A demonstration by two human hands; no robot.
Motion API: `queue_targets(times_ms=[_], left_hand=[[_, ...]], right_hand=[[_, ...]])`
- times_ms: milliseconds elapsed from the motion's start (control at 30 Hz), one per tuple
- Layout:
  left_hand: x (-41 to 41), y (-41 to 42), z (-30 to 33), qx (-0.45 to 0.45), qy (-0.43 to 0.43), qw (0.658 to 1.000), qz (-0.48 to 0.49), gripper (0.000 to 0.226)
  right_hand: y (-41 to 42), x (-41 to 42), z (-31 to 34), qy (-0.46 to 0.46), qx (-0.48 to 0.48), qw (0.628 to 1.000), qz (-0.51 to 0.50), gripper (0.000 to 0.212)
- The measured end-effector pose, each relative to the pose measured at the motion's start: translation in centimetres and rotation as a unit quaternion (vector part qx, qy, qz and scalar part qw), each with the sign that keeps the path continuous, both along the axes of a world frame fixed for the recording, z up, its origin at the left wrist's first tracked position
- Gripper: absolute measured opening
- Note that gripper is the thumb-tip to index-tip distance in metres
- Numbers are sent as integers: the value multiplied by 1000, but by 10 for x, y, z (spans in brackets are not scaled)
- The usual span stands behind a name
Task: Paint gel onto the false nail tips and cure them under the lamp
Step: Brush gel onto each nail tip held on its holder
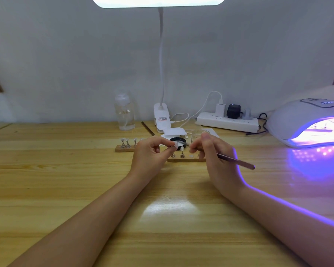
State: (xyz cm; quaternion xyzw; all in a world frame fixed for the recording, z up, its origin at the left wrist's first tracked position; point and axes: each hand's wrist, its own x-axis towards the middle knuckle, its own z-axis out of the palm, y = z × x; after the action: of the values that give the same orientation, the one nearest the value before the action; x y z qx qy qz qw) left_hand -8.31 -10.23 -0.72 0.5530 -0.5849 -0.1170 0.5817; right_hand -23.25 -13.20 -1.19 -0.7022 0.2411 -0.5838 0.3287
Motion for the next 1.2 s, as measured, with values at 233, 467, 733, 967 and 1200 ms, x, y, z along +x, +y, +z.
queue_targets(times_ms=[233, 467, 733, 967, 1200], left_hand=[[0, -1, -1, -3, 4, 1000, 1, 21], [0, 0, 0, -1, -1, 1000, 2, 19], [1, -1, -1, -1, -5, 1000, 6, 11], [0, -1, -1, -5, -1, 1000, 5, 21], [0, 0, 0, -1, 6, 1000, 0, 19]], right_hand=[[1, 2, -2, -24, 27, 999, 22, 40], [1, 1, -3, 0, 12, 1000, 0, 41], [0, 0, -2, 41, -39, 998, -26, 35], [2, 0, 1, 35, -52, 998, -29, 33], [2, 0, -3, -15, -13, 1000, -2, 40]])
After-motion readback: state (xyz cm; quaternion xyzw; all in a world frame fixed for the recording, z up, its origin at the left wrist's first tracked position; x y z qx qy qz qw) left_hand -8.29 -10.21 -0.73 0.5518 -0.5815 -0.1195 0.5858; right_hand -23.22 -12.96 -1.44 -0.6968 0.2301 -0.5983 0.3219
